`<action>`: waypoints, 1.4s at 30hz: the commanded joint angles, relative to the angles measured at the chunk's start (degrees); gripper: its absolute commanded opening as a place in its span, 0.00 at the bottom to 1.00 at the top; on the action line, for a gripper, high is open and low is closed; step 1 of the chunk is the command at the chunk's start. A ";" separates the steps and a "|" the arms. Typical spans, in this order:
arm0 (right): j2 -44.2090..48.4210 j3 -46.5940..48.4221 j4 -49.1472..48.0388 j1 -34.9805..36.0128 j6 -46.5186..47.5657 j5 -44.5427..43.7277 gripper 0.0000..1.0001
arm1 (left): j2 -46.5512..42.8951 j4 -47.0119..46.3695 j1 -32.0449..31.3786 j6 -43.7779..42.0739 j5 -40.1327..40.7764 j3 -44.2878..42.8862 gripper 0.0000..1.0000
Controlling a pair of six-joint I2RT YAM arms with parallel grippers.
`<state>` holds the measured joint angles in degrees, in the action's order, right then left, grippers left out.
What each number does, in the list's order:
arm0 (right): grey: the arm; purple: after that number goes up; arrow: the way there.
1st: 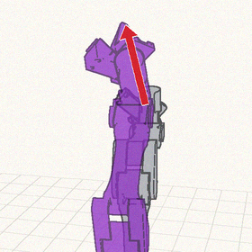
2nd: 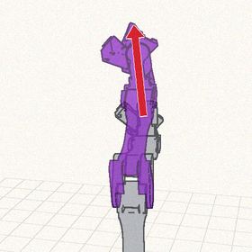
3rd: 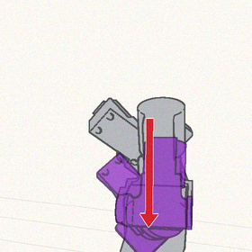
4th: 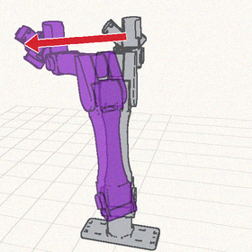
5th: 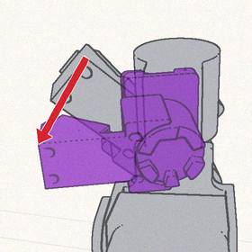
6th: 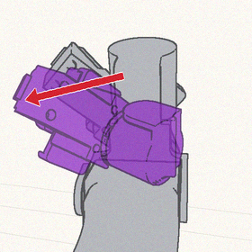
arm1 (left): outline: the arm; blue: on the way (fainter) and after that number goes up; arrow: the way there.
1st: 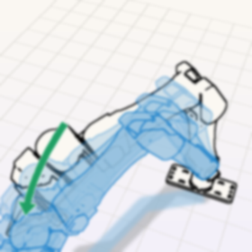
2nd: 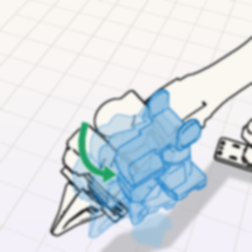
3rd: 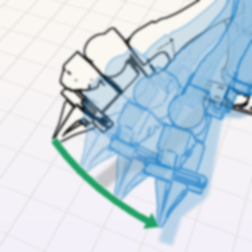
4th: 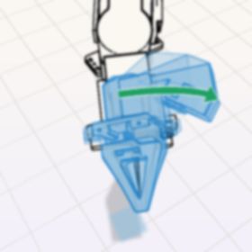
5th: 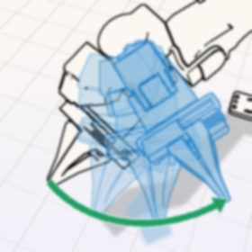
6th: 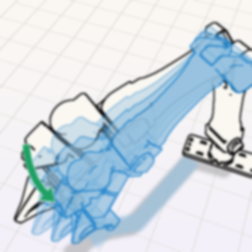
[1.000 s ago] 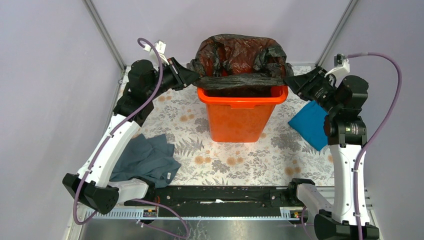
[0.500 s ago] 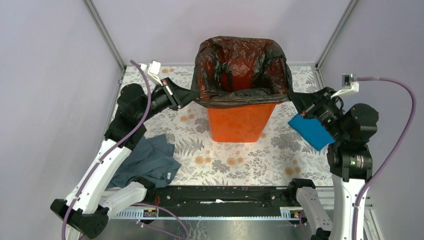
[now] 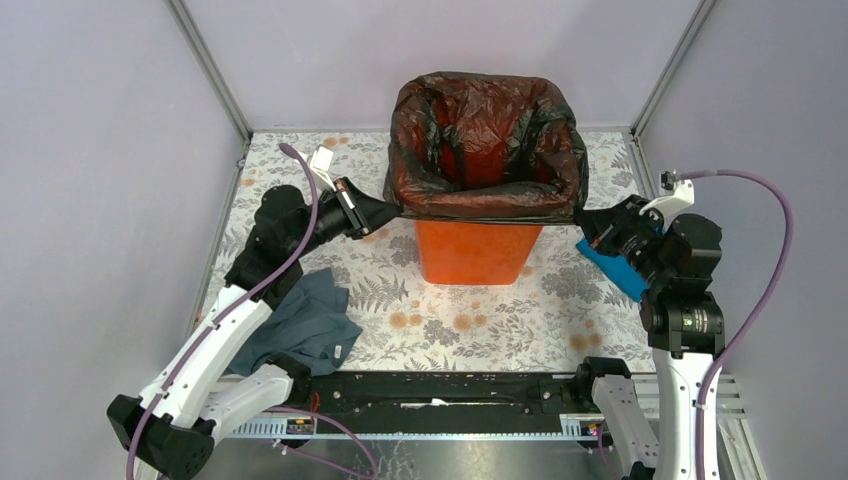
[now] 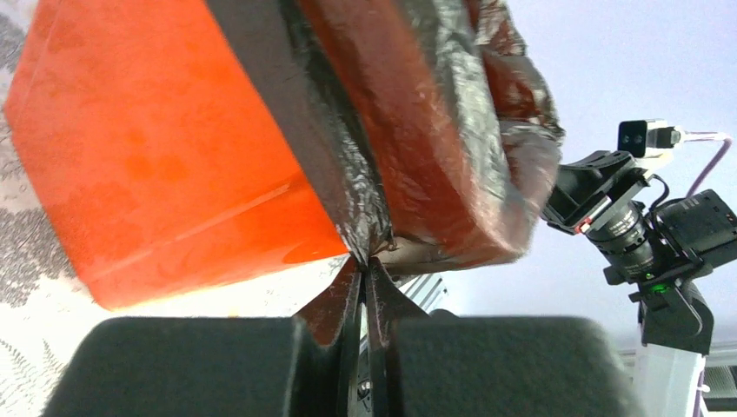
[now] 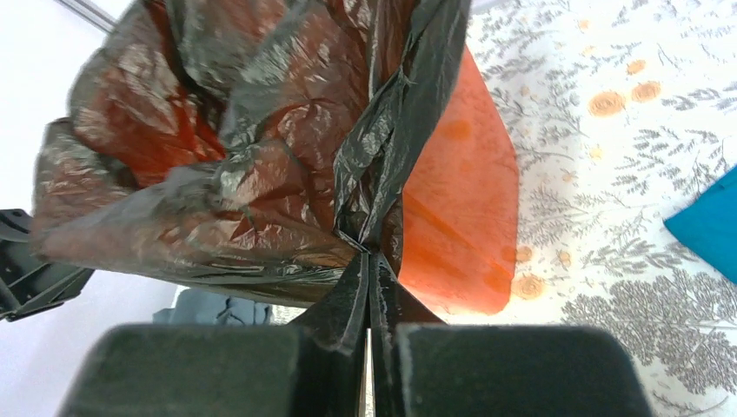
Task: Put the trash bags into the trash bin
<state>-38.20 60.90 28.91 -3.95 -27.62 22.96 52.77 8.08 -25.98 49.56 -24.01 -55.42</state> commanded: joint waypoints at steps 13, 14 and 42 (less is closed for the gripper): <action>-4.92 -14.88 -11.42 0.17 1.47 0.58 0.19 | 2.63 -13.09 -0.19 2.80 4.77 12.76 0.00; -5.93 -14.89 -10.87 0.17 2.84 1.15 0.26 | 3.32 -13.38 -0.21 3.04 4.04 13.07 0.00; -38.60 20.73 -19.98 -8.61 -0.01 10.67 1.00 | 32.84 -73.44 23.48 45.74 -23.49 5.43 0.82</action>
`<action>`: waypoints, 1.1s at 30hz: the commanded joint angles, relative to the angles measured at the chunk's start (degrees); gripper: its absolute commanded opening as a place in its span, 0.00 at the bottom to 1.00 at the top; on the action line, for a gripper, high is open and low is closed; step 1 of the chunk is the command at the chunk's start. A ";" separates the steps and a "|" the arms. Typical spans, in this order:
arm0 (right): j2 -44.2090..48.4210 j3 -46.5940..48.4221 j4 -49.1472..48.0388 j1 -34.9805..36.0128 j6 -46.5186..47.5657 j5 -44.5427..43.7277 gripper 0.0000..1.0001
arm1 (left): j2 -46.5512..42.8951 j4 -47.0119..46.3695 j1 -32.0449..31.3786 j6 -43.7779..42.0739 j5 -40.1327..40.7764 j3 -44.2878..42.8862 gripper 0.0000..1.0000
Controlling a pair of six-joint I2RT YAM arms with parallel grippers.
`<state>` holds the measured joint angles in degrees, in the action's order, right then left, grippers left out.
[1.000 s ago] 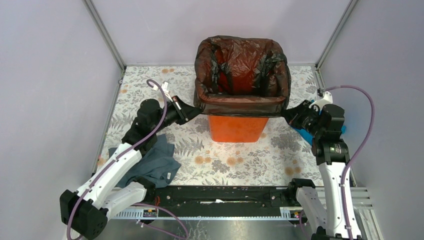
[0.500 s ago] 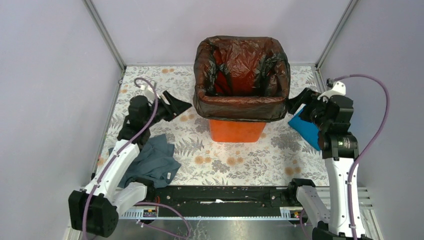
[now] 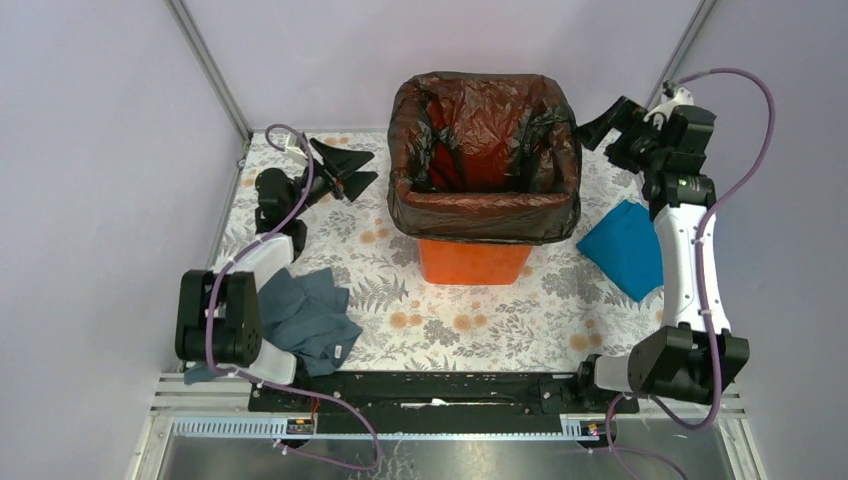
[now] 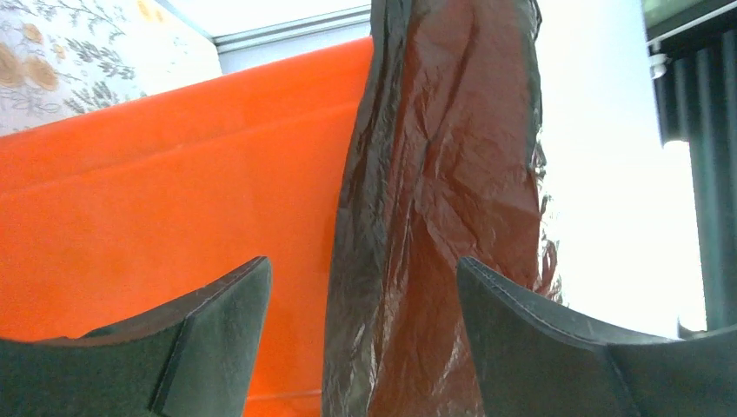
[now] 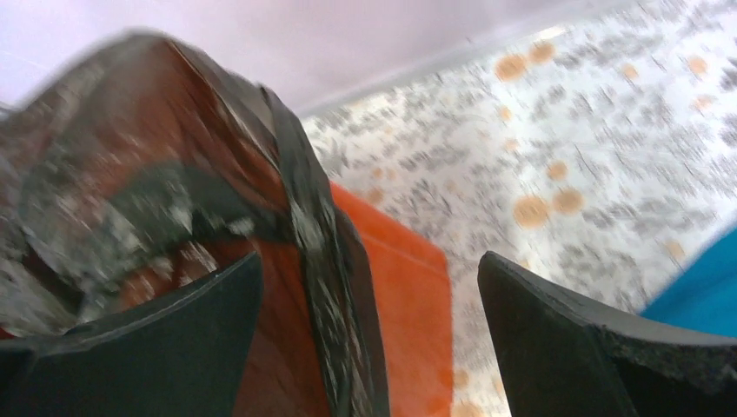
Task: Put the trash bags into the trash bin
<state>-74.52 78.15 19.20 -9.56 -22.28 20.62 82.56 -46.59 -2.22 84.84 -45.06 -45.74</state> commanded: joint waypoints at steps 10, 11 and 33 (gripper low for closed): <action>-12.02 -3.09 -37.88 -5.82 -25.04 33.19 0.89 | 15.01 -31.96 -6.49 16.48 -2.17 -6.94 0.69; -12.87 -3.63 -39.15 -5.75 -26.43 34.00 0.87 | 15.73 -31.97 -6.76 16.20 -1.71 -6.92 0.66; -17.23 -20.93 -50.98 -3.97 -29.51 31.31 0.09 | 14.05 -12.70 -10.48 -4.73 3.50 -0.56 0.00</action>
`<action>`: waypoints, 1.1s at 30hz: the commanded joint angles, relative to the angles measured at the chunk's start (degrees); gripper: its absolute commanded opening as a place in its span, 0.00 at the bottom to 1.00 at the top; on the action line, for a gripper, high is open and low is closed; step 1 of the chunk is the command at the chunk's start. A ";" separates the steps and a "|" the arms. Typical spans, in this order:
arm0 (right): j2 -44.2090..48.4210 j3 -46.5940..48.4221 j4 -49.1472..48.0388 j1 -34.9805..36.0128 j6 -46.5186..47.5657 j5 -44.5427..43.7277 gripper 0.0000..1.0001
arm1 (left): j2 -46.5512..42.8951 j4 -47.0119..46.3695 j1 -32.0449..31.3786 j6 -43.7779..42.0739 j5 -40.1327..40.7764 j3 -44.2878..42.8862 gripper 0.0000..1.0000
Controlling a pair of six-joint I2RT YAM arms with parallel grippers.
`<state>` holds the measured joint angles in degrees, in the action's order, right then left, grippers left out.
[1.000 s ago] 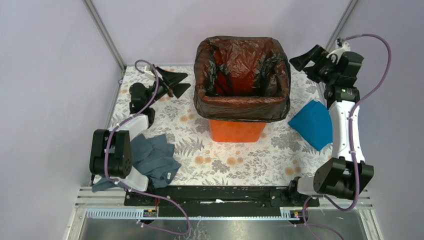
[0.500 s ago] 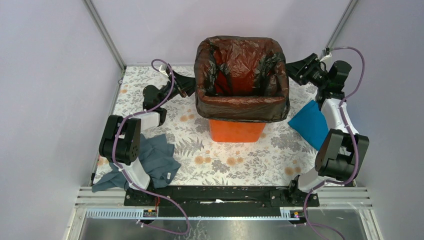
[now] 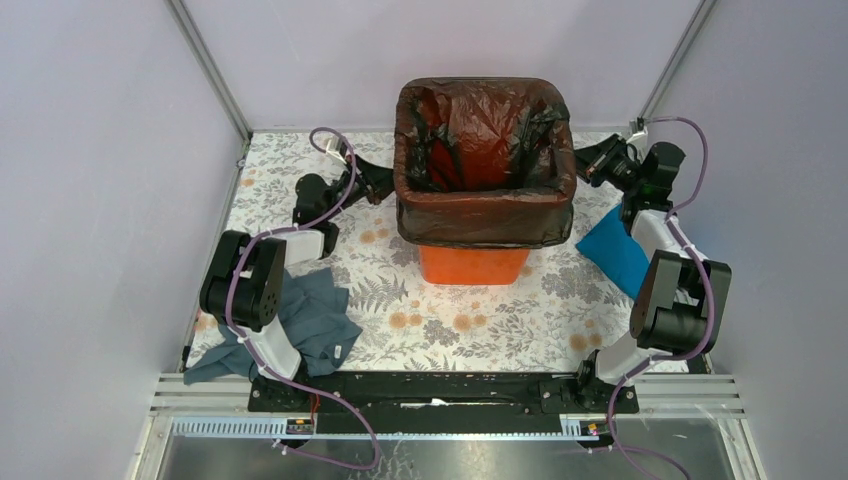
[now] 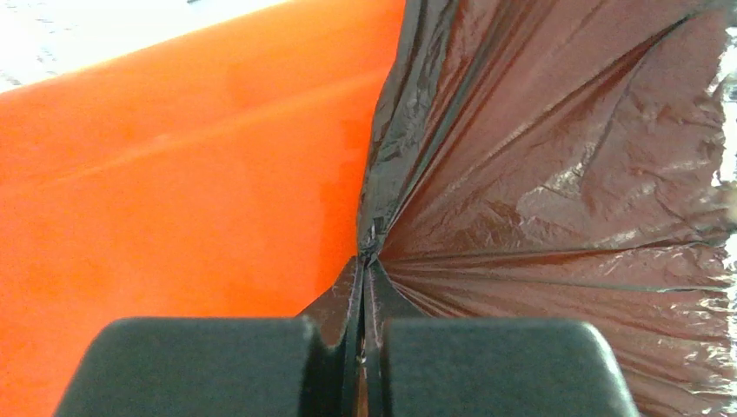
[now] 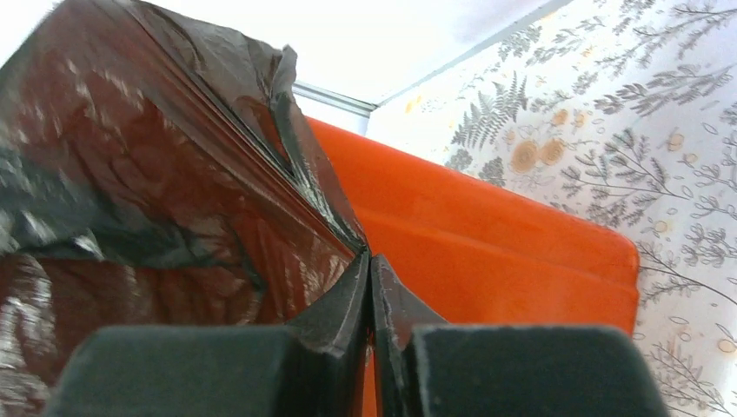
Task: Put the trash bags into the trash bin
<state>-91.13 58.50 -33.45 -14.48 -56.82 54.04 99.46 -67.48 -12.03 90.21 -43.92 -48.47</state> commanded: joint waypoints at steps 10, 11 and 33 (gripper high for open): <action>-3.87 -4.47 11.56 2.54 15.99 -6.54 0.07 | -4.41 18.75 -2.06 -18.19 6.23 5.98 0.00; -3.83 -4.22 13.01 2.72 17.03 -7.07 0.07 | -4.59 19.43 -2.37 -18.75 6.27 6.07 0.00; 31.50 -1.03 51.68 3.41 25.80 -25.46 0.92 | -23.90 56.60 -0.42 -39.31 10.47 -3.91 0.61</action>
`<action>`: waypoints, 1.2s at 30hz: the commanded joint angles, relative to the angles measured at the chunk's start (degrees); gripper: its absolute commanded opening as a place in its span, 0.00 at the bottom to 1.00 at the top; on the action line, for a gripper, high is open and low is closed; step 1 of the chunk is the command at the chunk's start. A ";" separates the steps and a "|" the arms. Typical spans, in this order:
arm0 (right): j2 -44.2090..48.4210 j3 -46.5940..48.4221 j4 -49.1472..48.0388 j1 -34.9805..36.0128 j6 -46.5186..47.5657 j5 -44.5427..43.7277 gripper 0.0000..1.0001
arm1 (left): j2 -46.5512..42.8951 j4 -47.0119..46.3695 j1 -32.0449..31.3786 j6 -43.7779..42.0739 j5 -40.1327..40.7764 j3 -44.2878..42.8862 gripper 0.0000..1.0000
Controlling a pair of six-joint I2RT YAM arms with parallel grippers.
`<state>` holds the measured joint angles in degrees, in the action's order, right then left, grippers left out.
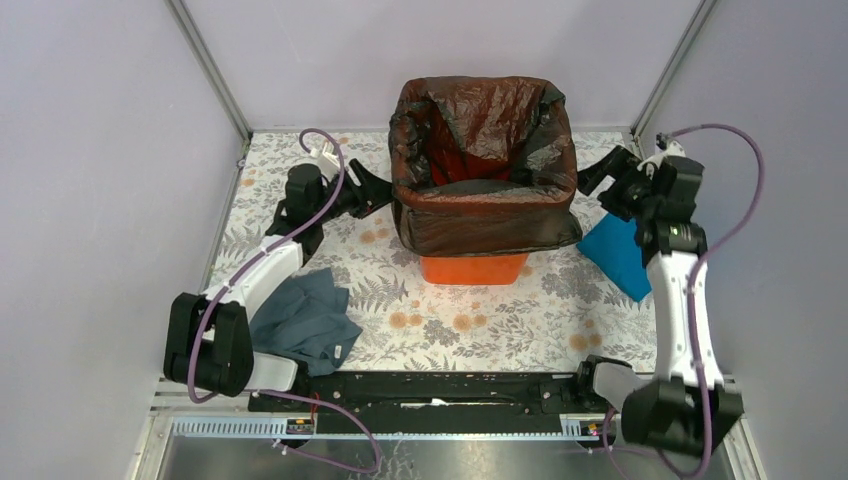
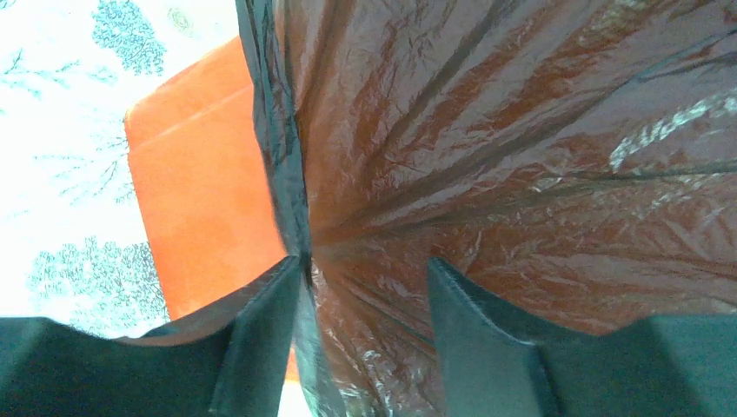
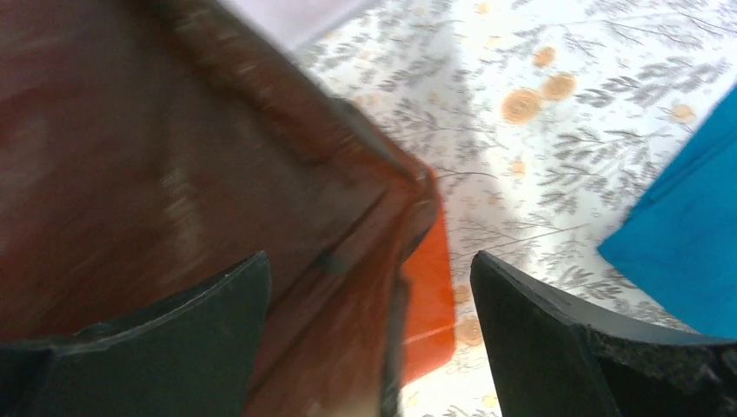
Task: Put the trash bags into the trash bin
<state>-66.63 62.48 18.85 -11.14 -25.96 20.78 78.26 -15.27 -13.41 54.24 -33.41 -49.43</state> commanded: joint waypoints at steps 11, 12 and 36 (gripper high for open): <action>8.19 -21.07 -19.48 0.13 -19.06 19.60 0.78 | -7.26 4.46 0.68 -2.75 -2.48 0.30 0.70; 7.46 -22.68 -22.00 0.15 -19.44 19.96 0.73 | -7.89 4.46 0.59 -2.78 -2.53 0.75 0.70; 8.33 -3.33 7.33 5.86 4.09 -18.66 0.79 | -20.60 33.62 1.02 -24.80 14.13 -12.45 0.83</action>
<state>-63.64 44.86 15.75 -5.52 -29.17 12.64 60.53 14.72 -12.71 34.11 -26.70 -58.22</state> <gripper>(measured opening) 0.771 0.825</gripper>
